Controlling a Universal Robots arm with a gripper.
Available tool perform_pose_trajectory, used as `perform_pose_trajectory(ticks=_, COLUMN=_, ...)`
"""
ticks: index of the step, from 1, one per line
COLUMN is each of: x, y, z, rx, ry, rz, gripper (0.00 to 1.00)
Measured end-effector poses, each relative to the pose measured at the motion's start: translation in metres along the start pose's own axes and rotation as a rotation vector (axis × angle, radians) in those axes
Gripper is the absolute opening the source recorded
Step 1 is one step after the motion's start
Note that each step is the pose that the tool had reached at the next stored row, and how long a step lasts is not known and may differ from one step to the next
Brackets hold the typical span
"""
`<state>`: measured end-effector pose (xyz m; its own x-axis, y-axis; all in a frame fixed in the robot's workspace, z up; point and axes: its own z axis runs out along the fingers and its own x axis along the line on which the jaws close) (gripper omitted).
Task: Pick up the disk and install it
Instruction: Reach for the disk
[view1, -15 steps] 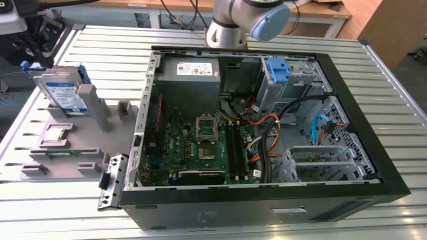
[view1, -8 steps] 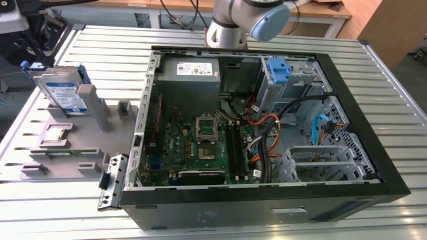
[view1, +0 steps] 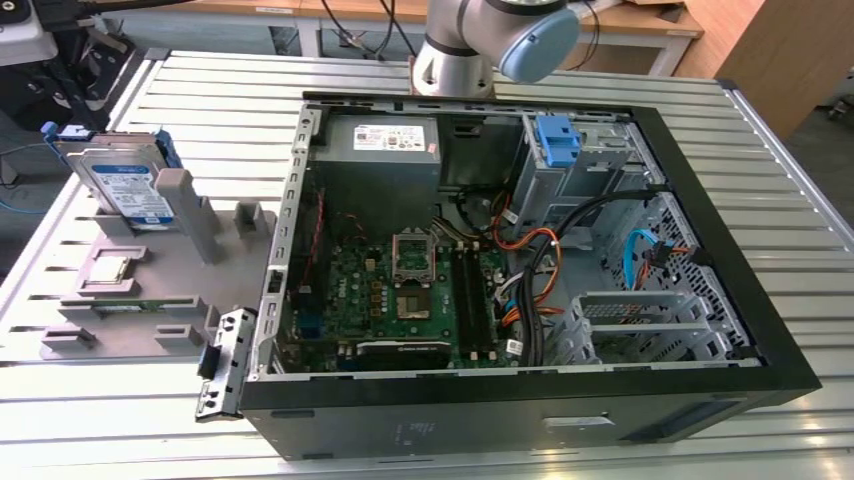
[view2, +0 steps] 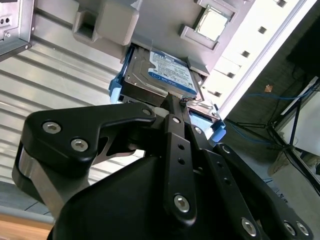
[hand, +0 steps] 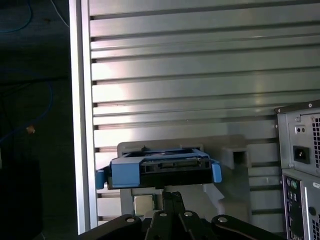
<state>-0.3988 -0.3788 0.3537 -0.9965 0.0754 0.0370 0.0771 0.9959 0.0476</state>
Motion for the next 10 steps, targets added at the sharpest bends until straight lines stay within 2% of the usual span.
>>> perform_pose_trajectory(ticks=2, x=0.0063, y=-0.0004, z=0.0017, rx=-0.0231, ry=-0.0059, rz=-0.001, gripper=0.11)
perform_pose_trajectory(ticks=10, x=0.0072, y=0.0029, z=0.0035, rx=-0.0253, ry=-0.0062, rz=-0.001, gripper=0.11)
